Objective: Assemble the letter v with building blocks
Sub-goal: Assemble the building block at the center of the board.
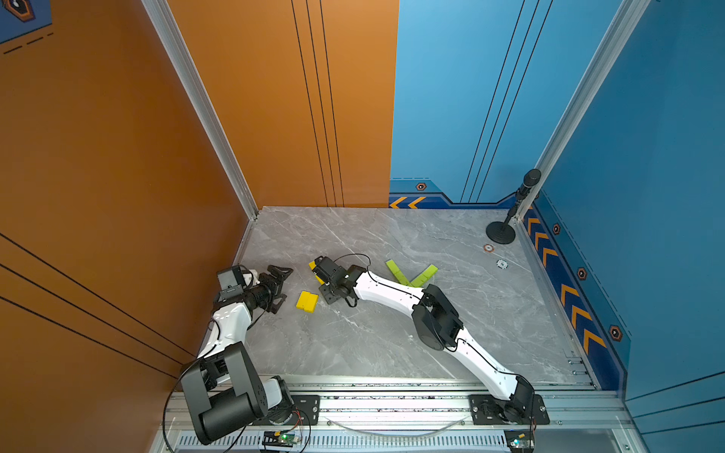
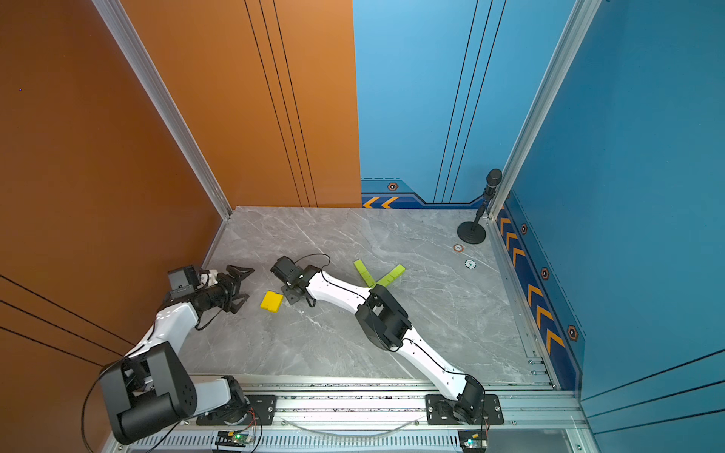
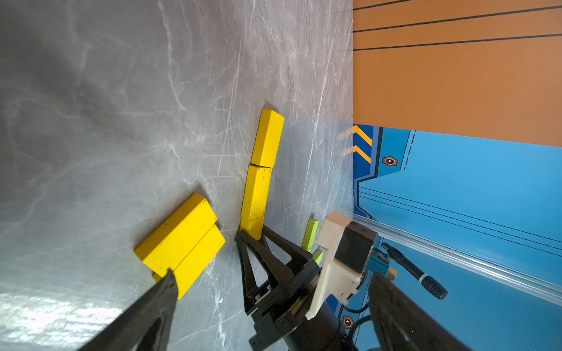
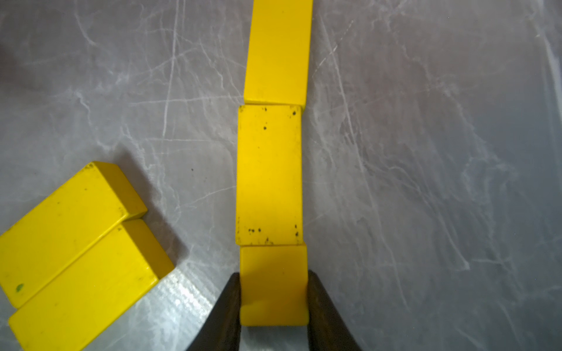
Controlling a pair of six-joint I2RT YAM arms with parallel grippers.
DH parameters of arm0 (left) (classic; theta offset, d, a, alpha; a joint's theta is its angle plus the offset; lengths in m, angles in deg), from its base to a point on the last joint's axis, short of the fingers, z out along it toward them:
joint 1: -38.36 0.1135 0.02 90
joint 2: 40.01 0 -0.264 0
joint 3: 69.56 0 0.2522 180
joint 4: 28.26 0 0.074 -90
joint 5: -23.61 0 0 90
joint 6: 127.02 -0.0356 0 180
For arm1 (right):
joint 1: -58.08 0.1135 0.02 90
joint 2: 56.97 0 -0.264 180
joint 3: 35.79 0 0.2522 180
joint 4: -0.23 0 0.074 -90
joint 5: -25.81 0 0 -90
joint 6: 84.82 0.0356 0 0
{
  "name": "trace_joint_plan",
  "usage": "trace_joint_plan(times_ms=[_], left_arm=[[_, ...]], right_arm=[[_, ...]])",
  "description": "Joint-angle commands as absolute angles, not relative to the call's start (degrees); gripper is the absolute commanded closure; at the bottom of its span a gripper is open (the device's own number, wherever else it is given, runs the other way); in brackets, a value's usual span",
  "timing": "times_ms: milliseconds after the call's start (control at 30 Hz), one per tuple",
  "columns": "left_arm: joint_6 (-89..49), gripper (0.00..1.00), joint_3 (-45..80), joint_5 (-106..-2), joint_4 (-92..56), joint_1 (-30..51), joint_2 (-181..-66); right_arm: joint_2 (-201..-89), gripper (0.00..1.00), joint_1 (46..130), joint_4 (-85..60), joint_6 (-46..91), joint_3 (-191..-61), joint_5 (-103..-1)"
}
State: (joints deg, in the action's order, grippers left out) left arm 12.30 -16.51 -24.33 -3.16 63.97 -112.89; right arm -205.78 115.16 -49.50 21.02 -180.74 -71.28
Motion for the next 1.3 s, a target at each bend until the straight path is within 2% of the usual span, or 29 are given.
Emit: trace_joint_plan(times_ms=[0,567,867,1267], left_arm=[[12.19,0.02,-16.49,-23.68,-3.15,64.6,-113.41],[12.18,0.02,-16.51,-23.76,-3.13,64.64,-113.57],[12.19,0.02,-16.43,-23.75,-3.1,64.62,-113.49],[12.2,0.02,-16.55,-23.76,-3.12,64.82,-113.54]], right_arm=[[-207.93,0.66,114.98,-55.81,19.67,-177.7,-69.29],[-207.3,0.65,115.0,-54.98,19.71,-175.93,-70.11],[-207.13,0.57,114.96,-55.02,19.65,-176.19,-70.73],[-206.57,0.52,115.37,-55.05,19.19,-175.93,-70.48]])
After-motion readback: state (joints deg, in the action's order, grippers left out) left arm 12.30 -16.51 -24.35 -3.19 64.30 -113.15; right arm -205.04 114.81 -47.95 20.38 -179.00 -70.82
